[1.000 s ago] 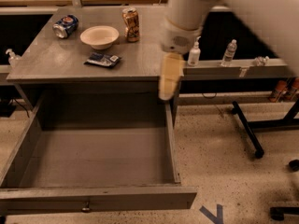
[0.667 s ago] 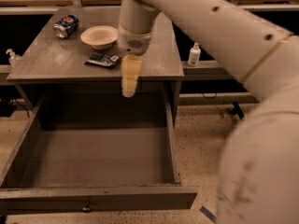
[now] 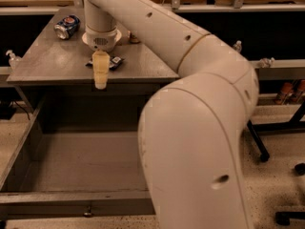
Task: Place rxbar blueberry into top drawer
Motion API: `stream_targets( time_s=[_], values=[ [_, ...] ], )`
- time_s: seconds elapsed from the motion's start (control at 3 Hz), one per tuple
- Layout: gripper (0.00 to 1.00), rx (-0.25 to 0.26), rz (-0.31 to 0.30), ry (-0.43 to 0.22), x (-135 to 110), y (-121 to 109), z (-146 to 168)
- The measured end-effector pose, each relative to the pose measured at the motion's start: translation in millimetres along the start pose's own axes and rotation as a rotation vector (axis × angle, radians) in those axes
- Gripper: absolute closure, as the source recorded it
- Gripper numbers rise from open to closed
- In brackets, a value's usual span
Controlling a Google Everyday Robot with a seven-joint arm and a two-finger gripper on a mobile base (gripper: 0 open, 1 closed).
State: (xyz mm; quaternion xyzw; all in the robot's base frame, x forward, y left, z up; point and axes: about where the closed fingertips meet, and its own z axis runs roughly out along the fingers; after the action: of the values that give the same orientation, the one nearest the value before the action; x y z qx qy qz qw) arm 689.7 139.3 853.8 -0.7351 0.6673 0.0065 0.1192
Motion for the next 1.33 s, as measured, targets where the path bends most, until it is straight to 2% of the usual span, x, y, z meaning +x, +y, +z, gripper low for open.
stream_targets(
  time_s=[0.33, 0.67, 1.33],
  values=[
    [0.00, 0.058, 0.090, 0.022, 10.4, -41.4, 8.2],
    [0.00, 0.063, 0.158, 0.026, 25.5, -56.7, 15.4],
    [0.41, -0.028, 0.182, 0.005, 27.6, -48.7, 44.3]
  ],
)
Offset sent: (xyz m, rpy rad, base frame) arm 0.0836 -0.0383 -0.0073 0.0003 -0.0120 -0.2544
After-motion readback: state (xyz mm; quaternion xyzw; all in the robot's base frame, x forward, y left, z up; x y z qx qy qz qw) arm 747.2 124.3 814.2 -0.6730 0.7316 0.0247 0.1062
